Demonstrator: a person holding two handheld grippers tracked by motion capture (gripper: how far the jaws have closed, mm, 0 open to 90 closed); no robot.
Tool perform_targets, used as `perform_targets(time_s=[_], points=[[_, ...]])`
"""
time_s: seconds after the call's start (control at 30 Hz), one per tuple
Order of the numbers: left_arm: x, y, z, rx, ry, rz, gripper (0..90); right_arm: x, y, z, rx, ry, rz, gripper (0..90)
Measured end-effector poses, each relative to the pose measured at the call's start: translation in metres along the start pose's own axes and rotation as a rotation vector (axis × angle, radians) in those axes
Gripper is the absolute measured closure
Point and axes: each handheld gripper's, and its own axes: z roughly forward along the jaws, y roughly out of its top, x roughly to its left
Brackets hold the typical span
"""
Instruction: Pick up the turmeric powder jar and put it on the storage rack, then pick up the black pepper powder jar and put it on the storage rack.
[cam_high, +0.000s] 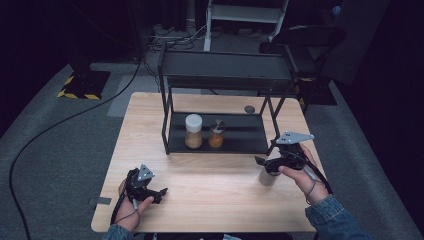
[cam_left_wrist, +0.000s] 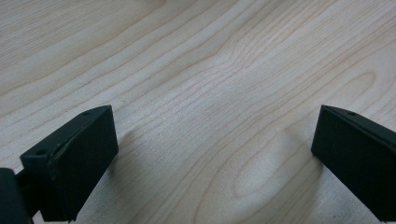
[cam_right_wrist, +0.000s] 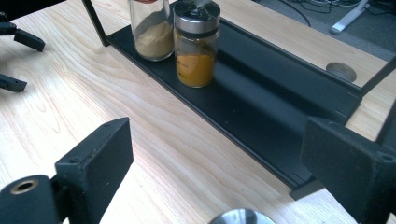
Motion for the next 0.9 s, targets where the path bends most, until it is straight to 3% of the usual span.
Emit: perform_targets(time_s=[0.47,0.9], points=[[-0.001,0.000,0.000,0.001,0.002,-0.001,0.4,-0.003,-0.022,-0.016,0.010,-0.042,0.013,9.5],[-0.001,0.000,0.000,0.001,0.004,-0.002,0.4,-0.011,-0.044,-0.011,0.027,-0.053,0.045,9.2]])
